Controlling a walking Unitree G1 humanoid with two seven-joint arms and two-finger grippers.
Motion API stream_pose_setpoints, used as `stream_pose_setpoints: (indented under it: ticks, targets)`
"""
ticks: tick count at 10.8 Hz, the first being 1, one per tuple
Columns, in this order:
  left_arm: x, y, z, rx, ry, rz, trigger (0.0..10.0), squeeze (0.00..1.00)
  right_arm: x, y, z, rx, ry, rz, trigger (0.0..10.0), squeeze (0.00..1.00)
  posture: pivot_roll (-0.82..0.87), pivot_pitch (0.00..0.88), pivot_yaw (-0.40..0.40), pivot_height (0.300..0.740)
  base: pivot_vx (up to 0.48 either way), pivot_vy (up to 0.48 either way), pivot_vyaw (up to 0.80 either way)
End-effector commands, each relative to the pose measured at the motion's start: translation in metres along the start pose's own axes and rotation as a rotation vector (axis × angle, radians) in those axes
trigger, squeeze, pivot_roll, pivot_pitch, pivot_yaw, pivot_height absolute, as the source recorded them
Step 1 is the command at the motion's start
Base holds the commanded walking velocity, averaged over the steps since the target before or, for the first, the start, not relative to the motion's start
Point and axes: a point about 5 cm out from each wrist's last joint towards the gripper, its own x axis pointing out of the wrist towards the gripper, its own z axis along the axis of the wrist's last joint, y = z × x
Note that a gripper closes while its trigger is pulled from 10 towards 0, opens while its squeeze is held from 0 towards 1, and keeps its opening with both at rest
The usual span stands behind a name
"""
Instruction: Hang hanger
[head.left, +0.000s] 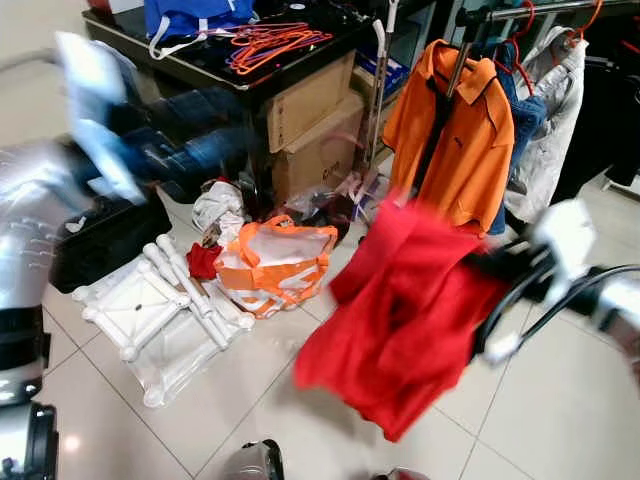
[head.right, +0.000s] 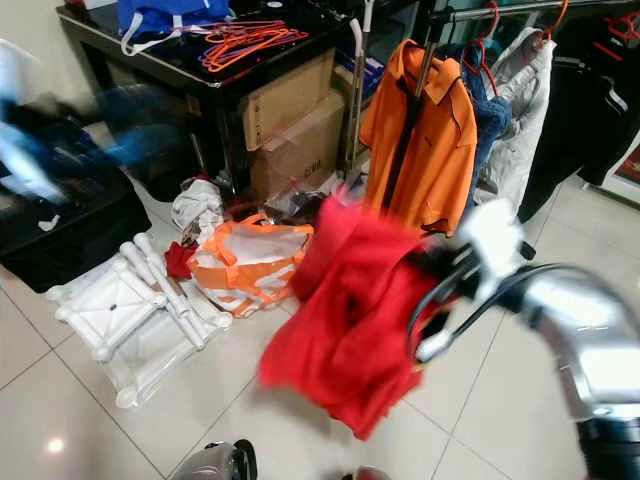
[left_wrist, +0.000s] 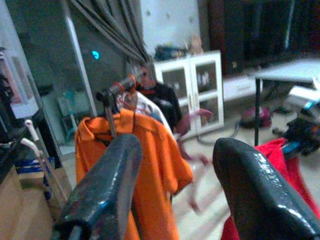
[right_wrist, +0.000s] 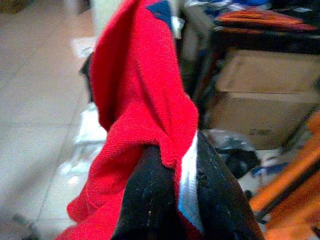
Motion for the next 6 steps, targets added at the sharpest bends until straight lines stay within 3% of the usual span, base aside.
stream_pose_setpoints:
  ticks: [1,2,4,5,6]
  targets:
    - [0.01,-0.021,-0.006,-0.046,-0.006,-0.08,10.0,0.0,-0.002,-0.007,0.017,0.012,-0.098,-0.034,0.0,0.0,-0.14,0.099,0.011,0.74,0.0,0.0,0.0]
    - [0.02,-0.037,-0.011,-0.085,-0.028,-0.116,10.0,0.0,-0.002,-0.007,0.016,0.023,-0.105,-0.031,0.0,0.0,-0.13,0.098,0.008,0.74,0.0,0.0,0.0]
    - [0.012,-0.061,-0.06,-0.241,0.093,-0.145,10.0,0.0,-0.001,-0.005,0.021,0.069,-0.164,-0.018,0.0,0.0,-0.13,0.091,0.016,0.74,0.0,0.0,0.0]
    - [0.004,-0.058,-0.084,-0.267,0.167,-0.079,10.0,0.0,-0.003,-0.005,0.022,0.08,-0.172,-0.011,0.0,0.0,-0.14,0.089,0.015,0.74,0.0,0.0,0.0]
    - [-0.014,-0.049,-0.113,-0.333,0.236,0.031,10.0,0.0,-0.009,-0.005,0.022,0.081,-0.165,0.0,0.0,0.0,-0.14,0.086,0.016,0.74,0.0,0.0,0.0]
